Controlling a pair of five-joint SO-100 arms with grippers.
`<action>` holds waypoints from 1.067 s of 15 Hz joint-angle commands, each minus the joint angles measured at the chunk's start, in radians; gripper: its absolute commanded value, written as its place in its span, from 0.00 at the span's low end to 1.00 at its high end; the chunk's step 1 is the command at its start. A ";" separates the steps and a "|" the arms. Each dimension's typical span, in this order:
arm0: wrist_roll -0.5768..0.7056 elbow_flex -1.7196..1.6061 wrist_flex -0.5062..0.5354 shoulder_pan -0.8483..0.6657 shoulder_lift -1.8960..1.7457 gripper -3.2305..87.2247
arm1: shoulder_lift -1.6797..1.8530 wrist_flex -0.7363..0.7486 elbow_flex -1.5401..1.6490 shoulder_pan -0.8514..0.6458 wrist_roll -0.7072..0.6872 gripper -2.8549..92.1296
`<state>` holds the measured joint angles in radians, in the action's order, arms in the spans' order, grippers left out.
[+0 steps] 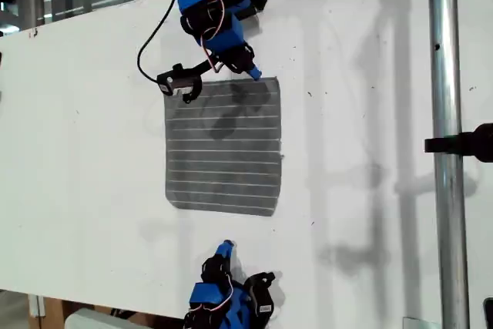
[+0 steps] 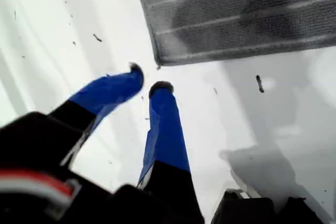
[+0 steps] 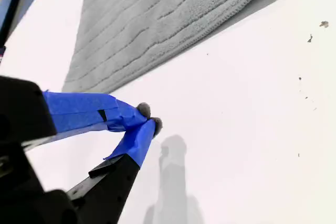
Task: Grasp corners of a towel and fold twice.
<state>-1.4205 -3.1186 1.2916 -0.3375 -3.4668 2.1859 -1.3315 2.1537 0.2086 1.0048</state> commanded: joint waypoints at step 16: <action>-0.061 0.002 0.003 0.021 -0.005 0.07 | -0.555 0.276 -0.014 -0.072 0.015 0.03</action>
<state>-1.4603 -3.1186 1.2916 -0.3359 -3.4668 1.6521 -1.0324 2.1982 0.1181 1.0232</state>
